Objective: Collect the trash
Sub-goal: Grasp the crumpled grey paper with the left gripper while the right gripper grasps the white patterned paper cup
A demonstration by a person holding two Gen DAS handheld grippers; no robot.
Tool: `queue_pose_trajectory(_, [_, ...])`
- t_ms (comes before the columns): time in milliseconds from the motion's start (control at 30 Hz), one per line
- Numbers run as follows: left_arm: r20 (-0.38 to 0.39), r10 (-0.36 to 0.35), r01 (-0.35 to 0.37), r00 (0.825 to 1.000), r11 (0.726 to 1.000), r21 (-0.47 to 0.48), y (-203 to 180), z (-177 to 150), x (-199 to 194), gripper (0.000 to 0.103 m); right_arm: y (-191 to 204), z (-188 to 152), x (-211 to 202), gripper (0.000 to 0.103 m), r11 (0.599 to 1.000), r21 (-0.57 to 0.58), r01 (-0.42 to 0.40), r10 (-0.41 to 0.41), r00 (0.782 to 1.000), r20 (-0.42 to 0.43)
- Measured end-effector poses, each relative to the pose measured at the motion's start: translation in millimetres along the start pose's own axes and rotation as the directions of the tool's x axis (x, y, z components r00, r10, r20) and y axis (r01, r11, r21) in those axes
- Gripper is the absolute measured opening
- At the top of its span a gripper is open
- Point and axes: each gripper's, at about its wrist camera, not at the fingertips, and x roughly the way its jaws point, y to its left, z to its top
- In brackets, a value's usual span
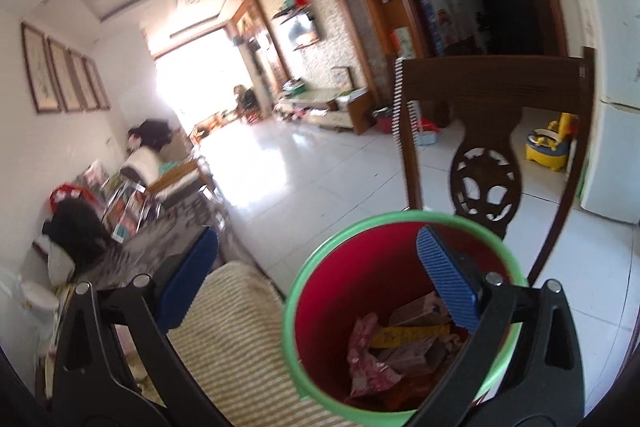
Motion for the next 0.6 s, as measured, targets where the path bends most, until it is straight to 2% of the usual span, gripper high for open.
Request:
queue_pose_trajectory(67, [-0.026,0.065,-0.067,0.998,0.995,-0.074,36,2,2,0.059,20,-5,2,0.098,0.998,-0.046,-0.034,0.033,0.999,-0.025])
queue_pose_trajectory(133, [-0.059,0.095,-0.104,0.994,0.979,-0.178,77,0,5,0.059,39,-10,5,0.098,0.994,-0.083,-0.066,0.062,0.997,-0.051])
queue_pose_trajectory(267, [-0.136,0.075,-0.112,0.988,0.951,-0.289,123,-9,20,0.059,72,-22,9,0.098,0.984,-0.131,-0.119,0.108,0.990,-0.092])
queue_pose_trajectory(367, [-0.166,0.062,-0.109,0.984,0.952,-0.287,132,-13,35,0.059,99,-33,16,0.098,0.968,-0.167,-0.185,0.160,0.975,-0.153])
queue_pose_trajectory(467, [-0.168,0.050,-0.093,0.985,0.961,-0.261,134,-10,46,0.060,125,-46,26,0.098,0.942,-0.194,-0.273,0.223,0.944,-0.244])
queue_pose_trajectory(500, [-0.164,0.044,-0.085,0.985,0.963,-0.255,134,-8,49,0.064,132,-50,28,0.098,0.934,-0.205,-0.292,0.234,0.936,-0.264])
queue_pose_trajectory(600, [-0.154,0.035,-0.069,0.987,0.973,-0.221,135,0,61,0.067,163,-65,34,0.098,0.890,-0.266,-0.372,0.279,0.902,-0.329])
